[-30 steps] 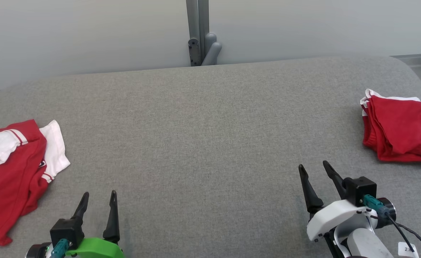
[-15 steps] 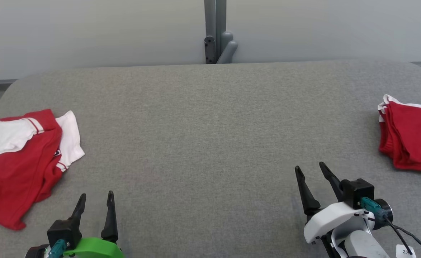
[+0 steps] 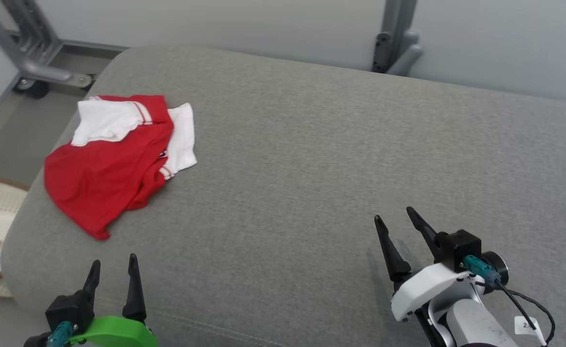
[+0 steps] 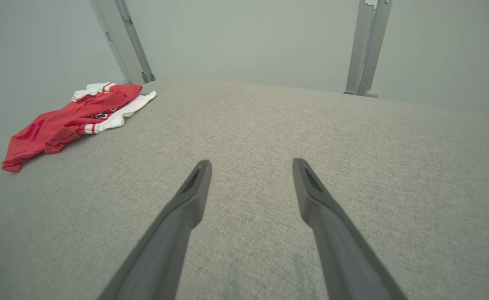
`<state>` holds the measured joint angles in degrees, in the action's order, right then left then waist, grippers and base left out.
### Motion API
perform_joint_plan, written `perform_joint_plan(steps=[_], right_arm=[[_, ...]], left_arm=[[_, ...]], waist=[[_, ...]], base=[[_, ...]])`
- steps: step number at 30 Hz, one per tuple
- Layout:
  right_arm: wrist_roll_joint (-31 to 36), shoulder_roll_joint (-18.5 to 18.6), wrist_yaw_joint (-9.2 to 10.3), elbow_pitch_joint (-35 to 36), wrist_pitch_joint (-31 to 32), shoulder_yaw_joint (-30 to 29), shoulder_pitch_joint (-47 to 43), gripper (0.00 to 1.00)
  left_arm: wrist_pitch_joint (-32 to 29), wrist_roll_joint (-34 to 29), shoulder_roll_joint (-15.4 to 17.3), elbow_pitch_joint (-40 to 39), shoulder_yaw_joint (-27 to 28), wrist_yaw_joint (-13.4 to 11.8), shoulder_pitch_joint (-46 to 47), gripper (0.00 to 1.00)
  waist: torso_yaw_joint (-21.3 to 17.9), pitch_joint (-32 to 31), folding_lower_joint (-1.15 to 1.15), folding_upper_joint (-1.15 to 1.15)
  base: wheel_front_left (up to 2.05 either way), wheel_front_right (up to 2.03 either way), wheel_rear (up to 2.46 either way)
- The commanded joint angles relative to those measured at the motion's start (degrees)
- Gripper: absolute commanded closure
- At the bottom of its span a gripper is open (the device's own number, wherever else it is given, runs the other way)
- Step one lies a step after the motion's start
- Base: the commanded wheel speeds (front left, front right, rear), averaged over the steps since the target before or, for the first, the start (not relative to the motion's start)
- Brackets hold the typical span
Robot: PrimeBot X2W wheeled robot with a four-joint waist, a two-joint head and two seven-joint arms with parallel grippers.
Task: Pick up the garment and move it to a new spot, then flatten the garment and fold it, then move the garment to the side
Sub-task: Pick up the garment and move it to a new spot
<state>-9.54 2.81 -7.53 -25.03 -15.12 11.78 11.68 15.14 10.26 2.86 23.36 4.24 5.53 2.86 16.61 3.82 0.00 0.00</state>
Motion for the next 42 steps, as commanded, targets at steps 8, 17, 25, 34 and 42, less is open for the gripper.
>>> perform_joint_plan(steps=[8, 17, 25, 34, 42], right_arm=[[-0.8, 0.3, 0.08, -1.0, 0.0, 3.2, 1.9, 0.0], [0.9, 0.3, 0.08, -2.0, 0.0, 3.2, 3.1, 0.0], [3.2, 1.6, 0.08, 0.3, 0.0, 4.3, 6.8, 0.0], [5.0, 4.0, 0.08, 3.6, 0.0, 5.8, 10.7, 0.0], [6.1, 5.2, 0.08, 6.1, 0.0, 4.3, 11.3, 0.0]], left_arm=[[0.0, 2.1, 0.1, 0.7, 1.3, 0.2, -1.8, 0.0], [0.0, 6.0, 0.1, 2.9, -0.1, 1.3, 0.9, 0.0], [0.0, 5.3, 1.7, 6.0, 1.9, 2.0, 12.7, 0.0], [0.0, 6.1, 8.0, 13.2, 1.7, 2.0, 26.9, 0.0], [0.0, 8.9, 12.6, 19.8, -2.1, 2.0, 36.0, 0.0]], waist=[[10.6, 1.6, 0.0, 0.0], [8.0, 4.3, 0.0, 0.0], [3.4, 11.6, 0.0, 0.0], [-1.7, 19.2, 0.0, 0.0], [-4.8, 23.4, 0.0, 0.0]], base=[[0.0, 0.0, 0.0], [0.0, 0.0, 0.0], [0.0, 0.0, 0.0], [0.0, 0.0, 0.0], [0.0, 0.0, 0.0]])
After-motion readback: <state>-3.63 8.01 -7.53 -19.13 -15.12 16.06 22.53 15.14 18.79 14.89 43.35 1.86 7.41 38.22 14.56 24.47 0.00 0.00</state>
